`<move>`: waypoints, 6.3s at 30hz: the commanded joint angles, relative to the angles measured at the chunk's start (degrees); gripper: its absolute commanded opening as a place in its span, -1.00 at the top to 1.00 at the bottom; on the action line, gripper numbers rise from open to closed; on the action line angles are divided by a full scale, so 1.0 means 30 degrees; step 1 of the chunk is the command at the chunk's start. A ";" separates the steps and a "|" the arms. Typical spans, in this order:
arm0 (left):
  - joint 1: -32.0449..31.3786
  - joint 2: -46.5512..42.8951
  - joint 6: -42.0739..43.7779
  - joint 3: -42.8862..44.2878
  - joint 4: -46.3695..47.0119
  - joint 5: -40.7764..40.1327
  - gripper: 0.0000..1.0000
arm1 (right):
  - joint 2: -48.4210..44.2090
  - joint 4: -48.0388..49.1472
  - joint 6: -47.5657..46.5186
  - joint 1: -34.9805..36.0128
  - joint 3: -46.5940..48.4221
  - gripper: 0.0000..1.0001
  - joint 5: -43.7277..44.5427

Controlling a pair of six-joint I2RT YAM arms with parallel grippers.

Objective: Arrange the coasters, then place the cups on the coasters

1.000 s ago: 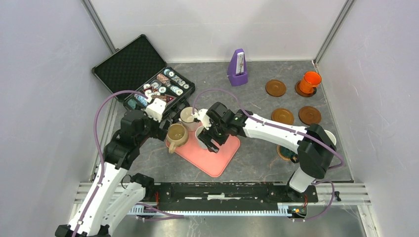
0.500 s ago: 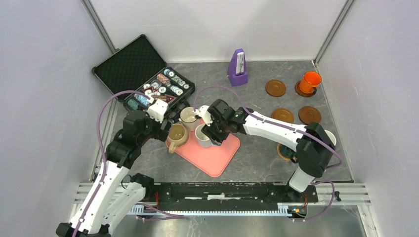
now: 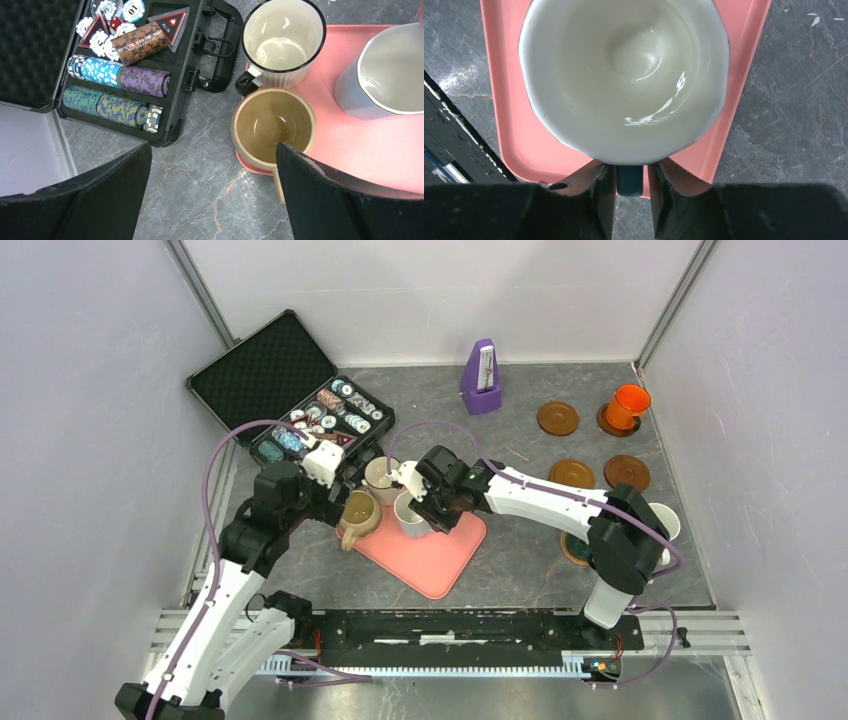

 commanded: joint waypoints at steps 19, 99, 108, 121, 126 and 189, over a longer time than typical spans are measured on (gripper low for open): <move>0.0033 0.4067 -0.0517 0.2803 0.2191 0.3347 -1.00 | -0.4552 -0.1689 -0.5643 -0.7742 0.3953 1.00 -0.1886; -0.0019 0.7861 -0.2681 0.4594 0.2589 0.2502 -1.00 | -0.2334 0.0377 -0.7612 -2.8321 -0.1169 0.92 -0.4060; 0.0005 0.7837 -0.3105 0.4492 0.2661 0.2722 -1.00 | -0.1643 -0.0576 -0.7527 -2.8553 -0.0517 0.51 -0.4256; -0.0009 0.7895 -0.3212 0.4345 0.2646 0.2856 -1.00 | -0.1653 -0.1583 -0.8008 -2.8640 -0.0111 0.23 -0.4798; -0.0005 0.7869 -0.3233 0.4260 0.2679 0.2900 -0.99 | -0.1837 -0.2073 -0.8226 -2.8628 -0.0125 0.24 -0.5049; 0.4512 1.4078 2.0512 0.5556 -0.8974 0.9979 -0.64 | -0.2392 -0.7225 -0.9734 -1.9092 0.7795 -0.96 -0.9165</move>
